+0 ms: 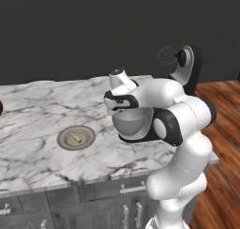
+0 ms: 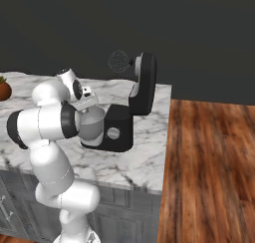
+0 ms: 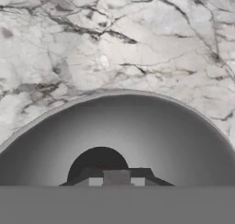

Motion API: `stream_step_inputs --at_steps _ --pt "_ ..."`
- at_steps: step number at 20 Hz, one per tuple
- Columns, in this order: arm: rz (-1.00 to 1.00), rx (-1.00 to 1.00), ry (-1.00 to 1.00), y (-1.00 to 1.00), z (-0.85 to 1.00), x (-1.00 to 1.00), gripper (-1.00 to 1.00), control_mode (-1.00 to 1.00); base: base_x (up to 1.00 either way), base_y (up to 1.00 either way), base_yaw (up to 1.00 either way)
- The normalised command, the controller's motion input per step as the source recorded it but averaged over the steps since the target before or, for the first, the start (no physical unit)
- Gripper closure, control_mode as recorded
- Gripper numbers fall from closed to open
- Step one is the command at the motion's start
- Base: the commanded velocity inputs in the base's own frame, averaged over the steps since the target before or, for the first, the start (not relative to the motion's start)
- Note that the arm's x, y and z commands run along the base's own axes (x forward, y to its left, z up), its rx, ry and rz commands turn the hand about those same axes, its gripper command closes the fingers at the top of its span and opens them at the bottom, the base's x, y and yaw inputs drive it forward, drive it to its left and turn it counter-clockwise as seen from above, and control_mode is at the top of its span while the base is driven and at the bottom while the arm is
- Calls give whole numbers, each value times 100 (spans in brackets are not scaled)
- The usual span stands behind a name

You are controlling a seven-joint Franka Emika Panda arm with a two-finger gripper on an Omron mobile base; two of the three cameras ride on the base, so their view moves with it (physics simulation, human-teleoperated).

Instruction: Add butter and sugar cubes to the stand mixer bowl and then turn on the stand mixer to begin making frosting.

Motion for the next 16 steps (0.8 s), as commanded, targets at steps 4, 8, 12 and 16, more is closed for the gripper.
stream_step_inputs --at_steps 4,8,12,16 --pt "-10 0 3 11 -38 9 -100 -100 0 0 0" --pt "-7 0 3 17 -67 0 -100 -100 0 0 0" --pt "-7 0 5 24 -72 0 -100 -100 0 0 0" --pt "-5 0 -1 29 -18 -32 -100 -100 0 0 0"
